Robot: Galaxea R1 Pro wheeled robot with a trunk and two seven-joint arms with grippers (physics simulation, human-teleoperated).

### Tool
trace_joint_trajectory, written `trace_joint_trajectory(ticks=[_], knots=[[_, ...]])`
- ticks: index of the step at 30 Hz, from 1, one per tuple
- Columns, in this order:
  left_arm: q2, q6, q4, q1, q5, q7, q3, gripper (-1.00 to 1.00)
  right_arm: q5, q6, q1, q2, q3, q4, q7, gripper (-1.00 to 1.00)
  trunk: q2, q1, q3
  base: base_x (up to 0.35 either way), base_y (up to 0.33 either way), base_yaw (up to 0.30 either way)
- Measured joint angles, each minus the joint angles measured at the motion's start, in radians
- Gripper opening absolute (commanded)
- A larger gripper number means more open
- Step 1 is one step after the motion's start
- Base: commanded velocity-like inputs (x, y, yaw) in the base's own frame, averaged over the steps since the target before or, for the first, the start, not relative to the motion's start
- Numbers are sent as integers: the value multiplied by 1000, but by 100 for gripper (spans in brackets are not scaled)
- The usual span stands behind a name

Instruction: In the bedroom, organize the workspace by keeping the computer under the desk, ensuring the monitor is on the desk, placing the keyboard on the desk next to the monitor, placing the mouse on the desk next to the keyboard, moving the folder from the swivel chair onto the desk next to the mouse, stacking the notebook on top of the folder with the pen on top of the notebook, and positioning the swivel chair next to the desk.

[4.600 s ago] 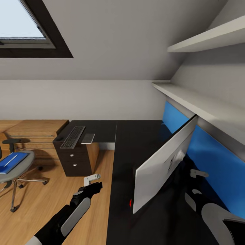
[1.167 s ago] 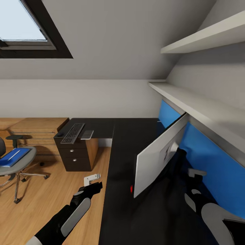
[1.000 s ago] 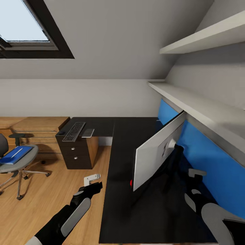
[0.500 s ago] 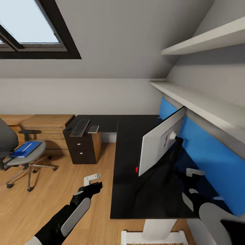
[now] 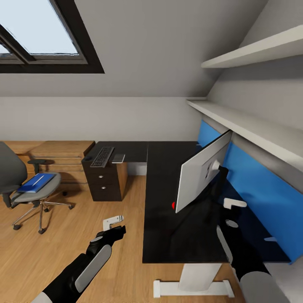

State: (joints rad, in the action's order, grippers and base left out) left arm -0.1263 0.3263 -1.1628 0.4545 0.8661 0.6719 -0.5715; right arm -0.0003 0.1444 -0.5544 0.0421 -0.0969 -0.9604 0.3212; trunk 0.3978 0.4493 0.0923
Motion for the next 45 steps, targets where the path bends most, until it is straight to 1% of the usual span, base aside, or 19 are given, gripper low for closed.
trace_joint_trajectory(ticks=[1,2,3,5,11,12,13,31,39,45], knots=[[0,0,0,0,0,0,0,100,0,31,40,-10,0,-80,1,100,0,0,0,-3,2,0],[0,0,0,0,0,0,0,100,1,44,59,-16,0,-116,1,100,0,0,0,0,0,-12],[0,0,0,0,0,0,1,100,4,82,129,-54,2,-243,3,100,0,0,0,0,10,-23],[0,0,1,0,0,0,1,100,5,86,140,-62,3,-263,3,100,0,0,0,0,92,-33],[0,-1,0,0,0,2,-1,100,6,88,149,-71,3,-280,3,100,0,0,0,0,292,-5],[0,-1,4,0,0,1,-1,100,6,87,150,-79,6,-280,4,100,0,0,0,0,326,0],[0,-1,4,0,0,1,-1,100,6,87,150,-80,8,-281,5,100,0,0,0,0,326,0],[0,-1,5,0,0,0,-2,100,7,85,152,-81,12,-282,5,100,0,0,0,2,320,0],[1,-1,5,0,0,1,-3,100,7,74,152,-81,12,-279,5,100,0,0,0,199,240,0],[2,0,5,0,1,0,-3,100,10,65,152,-80,12,-277,6,100,0,0,0,131,87,0]])
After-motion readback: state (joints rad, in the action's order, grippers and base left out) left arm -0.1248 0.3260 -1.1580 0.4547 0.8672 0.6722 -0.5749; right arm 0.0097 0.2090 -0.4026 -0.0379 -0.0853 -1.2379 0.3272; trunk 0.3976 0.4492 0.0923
